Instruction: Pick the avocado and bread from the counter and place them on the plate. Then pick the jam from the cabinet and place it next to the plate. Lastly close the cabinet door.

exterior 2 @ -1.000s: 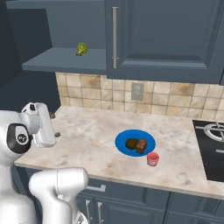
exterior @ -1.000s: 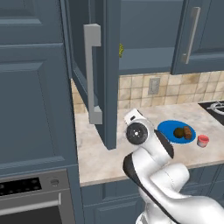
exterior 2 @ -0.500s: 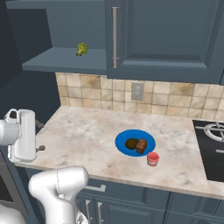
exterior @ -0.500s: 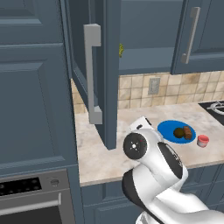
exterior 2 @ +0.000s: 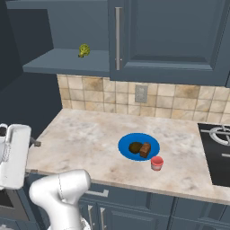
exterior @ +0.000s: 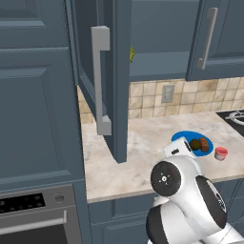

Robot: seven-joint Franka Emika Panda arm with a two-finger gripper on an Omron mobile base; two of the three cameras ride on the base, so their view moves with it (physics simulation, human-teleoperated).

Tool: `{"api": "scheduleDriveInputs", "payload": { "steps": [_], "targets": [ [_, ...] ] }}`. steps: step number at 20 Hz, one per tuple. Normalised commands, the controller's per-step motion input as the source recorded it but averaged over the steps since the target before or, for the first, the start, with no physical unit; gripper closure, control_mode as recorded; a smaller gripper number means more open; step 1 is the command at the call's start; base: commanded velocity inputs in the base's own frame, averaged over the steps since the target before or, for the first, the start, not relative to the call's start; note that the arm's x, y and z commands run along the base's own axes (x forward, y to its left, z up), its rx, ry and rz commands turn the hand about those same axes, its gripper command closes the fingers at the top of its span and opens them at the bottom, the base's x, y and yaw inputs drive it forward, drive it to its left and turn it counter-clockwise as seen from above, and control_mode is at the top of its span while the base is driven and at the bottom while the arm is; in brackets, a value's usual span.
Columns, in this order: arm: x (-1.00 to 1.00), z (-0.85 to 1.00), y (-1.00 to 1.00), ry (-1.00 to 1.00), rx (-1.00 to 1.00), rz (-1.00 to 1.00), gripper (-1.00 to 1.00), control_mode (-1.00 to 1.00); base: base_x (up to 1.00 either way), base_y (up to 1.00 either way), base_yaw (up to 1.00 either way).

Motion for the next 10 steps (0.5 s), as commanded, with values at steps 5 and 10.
{"api": "scheduleDriveInputs", "payload": {
  "steps": [5, 10],
  "targets": [
    [-0.85, -0.27, -0.32, -0.22, 0.0, 0.01, -1.0, -1.0, 0.0, 0.0, 0.0],
    [-0.57, -0.17, 0.03, -0.2, -0.03, 0.0, -1.0, -1.0, 0.0, 0.0, 0.0]
  ]
}}
